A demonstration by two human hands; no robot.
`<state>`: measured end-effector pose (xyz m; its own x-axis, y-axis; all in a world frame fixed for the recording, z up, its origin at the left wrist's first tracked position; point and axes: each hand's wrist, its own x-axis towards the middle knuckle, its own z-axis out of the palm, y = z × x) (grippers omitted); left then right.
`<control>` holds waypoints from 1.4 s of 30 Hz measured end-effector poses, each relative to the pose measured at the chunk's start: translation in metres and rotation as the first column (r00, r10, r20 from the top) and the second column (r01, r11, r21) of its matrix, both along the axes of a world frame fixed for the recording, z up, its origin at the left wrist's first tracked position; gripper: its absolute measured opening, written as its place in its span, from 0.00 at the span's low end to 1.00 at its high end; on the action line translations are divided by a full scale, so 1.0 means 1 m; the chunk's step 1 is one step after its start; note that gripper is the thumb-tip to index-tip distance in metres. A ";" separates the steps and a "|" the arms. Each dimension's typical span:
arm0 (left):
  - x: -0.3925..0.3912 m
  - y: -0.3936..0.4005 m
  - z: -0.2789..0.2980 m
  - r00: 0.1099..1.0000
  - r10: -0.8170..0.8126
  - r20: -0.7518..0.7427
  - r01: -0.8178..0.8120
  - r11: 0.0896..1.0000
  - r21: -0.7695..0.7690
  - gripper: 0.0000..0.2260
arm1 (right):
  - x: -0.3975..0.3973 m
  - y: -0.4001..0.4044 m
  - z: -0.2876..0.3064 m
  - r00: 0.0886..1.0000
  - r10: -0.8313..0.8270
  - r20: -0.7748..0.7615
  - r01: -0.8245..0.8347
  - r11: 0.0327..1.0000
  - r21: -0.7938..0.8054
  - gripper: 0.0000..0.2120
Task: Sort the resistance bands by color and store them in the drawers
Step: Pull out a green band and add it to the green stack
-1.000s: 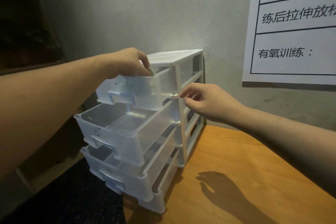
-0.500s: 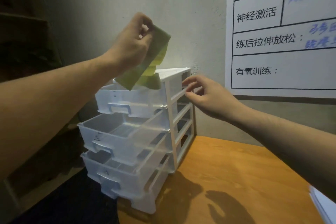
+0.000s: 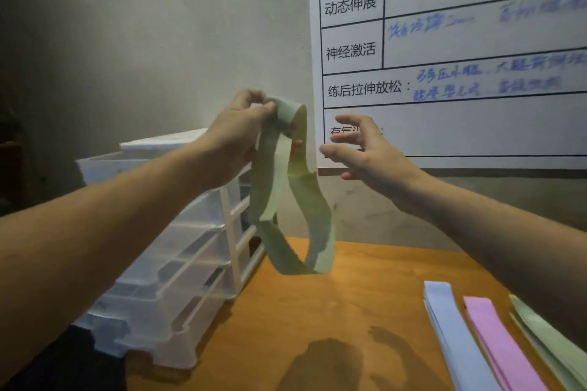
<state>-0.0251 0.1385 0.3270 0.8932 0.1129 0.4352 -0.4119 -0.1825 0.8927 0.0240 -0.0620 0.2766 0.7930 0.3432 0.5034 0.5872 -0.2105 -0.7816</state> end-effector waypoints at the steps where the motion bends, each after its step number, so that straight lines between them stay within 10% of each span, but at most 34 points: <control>1: -0.001 -0.010 -0.006 0.999 -0.033 -0.013 0.033 0.999 -0.037 0.02 | -0.001 -0.006 -0.003 0.999 0.034 -0.032 -0.034 0.999 0.007 0.33; 9: 0.006 -0.062 -0.047 0.945 -0.302 -0.128 0.289 0.951 -0.106 0.03 | -0.006 -0.039 -0.040 0.975 0.135 -0.176 -0.126 0.990 0.063 0.42; 20: 0.013 -0.075 -0.075 0.916 -0.376 -0.142 0.379 0.925 -0.001 0.06 | -0.006 -0.059 -0.078 0.932 0.244 -0.268 -0.214 0.967 0.138 0.07; 26: 0.015 -0.063 -0.096 0.926 -0.335 -0.171 0.327 0.942 -0.078 0.06 | -0.003 -0.084 -0.087 0.890 0.218 -0.400 -0.208 0.976 0.070 0.12; 38: 0.012 -0.038 -0.133 0.889 -0.380 -0.258 0.373 0.925 -0.078 0.09 | 0.012 -0.110 -0.099 0.964 -0.232 0.132 0.260 0.930 -0.259 0.07; 42: 0.010 -0.035 -0.152 0.877 -0.272 -0.396 0.324 0.943 0.069 0.12 | 0.007 -0.110 -0.092 0.971 -0.226 0.077 0.237 0.948 -0.212 0.08</control>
